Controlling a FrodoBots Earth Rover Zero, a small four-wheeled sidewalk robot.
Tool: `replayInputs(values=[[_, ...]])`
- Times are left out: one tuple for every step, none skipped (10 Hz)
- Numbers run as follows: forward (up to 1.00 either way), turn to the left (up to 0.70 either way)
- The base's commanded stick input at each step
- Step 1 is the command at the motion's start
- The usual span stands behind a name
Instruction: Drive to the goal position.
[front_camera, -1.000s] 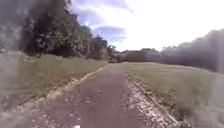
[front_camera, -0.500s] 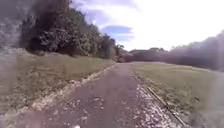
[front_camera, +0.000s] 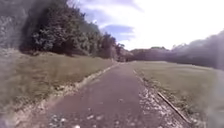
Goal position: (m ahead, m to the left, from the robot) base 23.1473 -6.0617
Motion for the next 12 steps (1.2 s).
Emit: replayInputs(values=[[1.0, 0.0], [1.0, 0.0], [1.0, -0.23], [1.0, -0.3], [1.0, -0.03], [1.0, 0.0], [1.0, 0.0], [1.0, 0.0], [1.0, 0.0], [1.0, 0.0], [1.0, 0.0], [1.0, 0.0]])
